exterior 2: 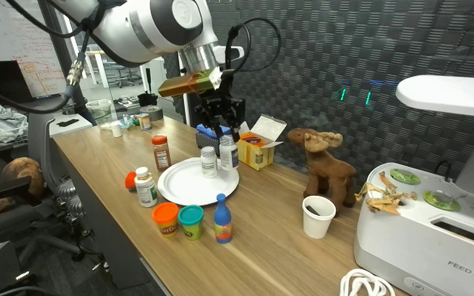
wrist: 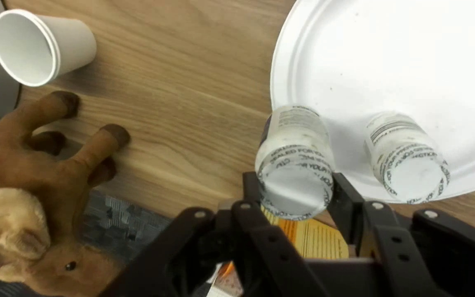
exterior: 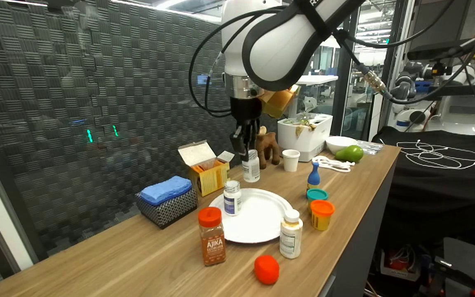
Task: Put the bottles and orange plushie on the white plate one at a time
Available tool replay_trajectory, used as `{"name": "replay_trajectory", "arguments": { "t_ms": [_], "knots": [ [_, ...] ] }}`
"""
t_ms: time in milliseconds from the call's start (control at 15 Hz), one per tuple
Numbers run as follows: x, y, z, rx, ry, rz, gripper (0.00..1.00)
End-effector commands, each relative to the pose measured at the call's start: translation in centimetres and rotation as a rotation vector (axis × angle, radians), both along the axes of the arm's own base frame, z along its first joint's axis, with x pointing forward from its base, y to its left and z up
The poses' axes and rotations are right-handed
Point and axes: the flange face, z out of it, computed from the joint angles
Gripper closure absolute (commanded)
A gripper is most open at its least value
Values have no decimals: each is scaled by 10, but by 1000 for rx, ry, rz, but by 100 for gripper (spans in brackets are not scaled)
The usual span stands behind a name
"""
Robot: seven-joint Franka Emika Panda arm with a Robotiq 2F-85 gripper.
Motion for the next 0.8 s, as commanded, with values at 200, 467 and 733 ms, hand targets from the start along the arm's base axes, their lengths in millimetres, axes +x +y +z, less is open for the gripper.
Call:
{"name": "replay_trajectory", "arguments": {
  "t_ms": [200,467,733],
  "knots": [
    [-22,5,-9,148,-3,-15,80],
    [-26,10,-14,214,-14,-3,80],
    [-31,9,-19,217,-12,12,80]
  ]
}}
